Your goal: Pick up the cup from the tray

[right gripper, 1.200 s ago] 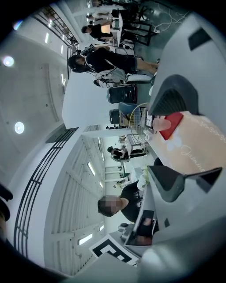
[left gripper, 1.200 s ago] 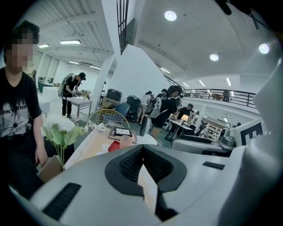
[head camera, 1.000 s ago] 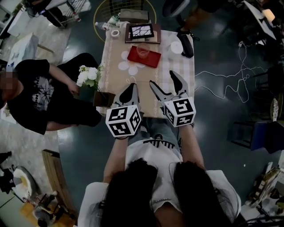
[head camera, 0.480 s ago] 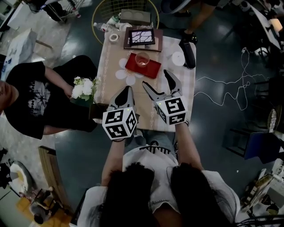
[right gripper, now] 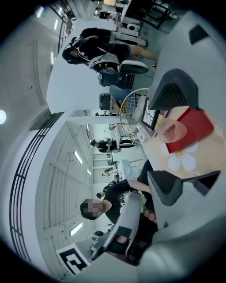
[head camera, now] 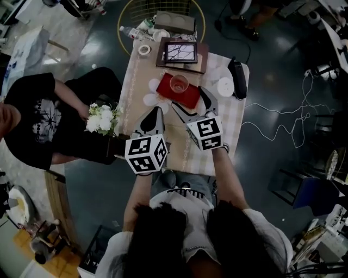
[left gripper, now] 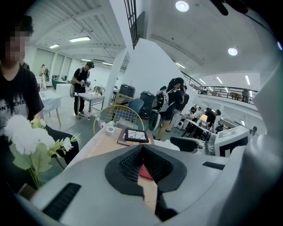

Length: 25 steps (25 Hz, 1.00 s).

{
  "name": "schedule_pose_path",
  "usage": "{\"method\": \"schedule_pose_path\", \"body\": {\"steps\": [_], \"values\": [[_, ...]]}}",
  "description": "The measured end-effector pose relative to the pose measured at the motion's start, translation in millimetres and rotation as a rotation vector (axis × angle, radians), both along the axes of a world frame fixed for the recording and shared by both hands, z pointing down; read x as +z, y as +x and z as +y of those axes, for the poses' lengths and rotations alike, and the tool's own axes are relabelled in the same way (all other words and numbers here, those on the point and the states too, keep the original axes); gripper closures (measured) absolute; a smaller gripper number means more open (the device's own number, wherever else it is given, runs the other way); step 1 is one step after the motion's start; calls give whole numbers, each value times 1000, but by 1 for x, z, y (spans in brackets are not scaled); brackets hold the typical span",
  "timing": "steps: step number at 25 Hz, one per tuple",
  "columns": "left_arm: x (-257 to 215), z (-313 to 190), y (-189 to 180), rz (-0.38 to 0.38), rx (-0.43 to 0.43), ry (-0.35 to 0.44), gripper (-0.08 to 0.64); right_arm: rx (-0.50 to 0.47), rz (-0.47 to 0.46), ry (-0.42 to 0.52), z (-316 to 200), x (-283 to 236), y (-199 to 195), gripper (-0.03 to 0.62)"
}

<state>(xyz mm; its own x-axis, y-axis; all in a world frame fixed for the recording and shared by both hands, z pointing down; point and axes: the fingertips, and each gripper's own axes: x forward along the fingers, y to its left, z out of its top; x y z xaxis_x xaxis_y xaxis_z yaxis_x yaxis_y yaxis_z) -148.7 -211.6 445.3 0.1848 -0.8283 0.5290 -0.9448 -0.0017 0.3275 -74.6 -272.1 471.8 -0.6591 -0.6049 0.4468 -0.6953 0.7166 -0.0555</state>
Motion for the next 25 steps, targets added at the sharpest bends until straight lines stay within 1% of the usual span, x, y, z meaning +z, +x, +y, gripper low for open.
{"method": "schedule_pose_path", "body": {"steps": [3, 6, 8, 11, 16, 18, 22, 25], "values": [[12, -10, -4, -3, -22, -20, 552, -6, 16, -32, -14, 19, -3, 181], [18, -13, -9, -21, -45, -29, 552, -17, 33, -61, -23, 38, -9, 178], [24, -16, -11, -20, -57, -35, 552, -27, 42, -69, -31, 50, -14, 176], [42, -18, -11, -6, -74, -68, 552, -45, 68, -84, -40, 69, -17, 172], [65, -22, -16, -27, -78, -110, 552, -53, 84, -105, -53, 96, -24, 170], [72, -23, -18, -24, -87, -123, 552, -61, 94, -113, -55, 106, -27, 170], [82, -23, -21, -17, -110, -143, 552, -54, 105, -115, -62, 119, -30, 172], [88, -22, -22, -21, -112, -158, 552, -52, 106, -123, -67, 125, -33, 172]]}}
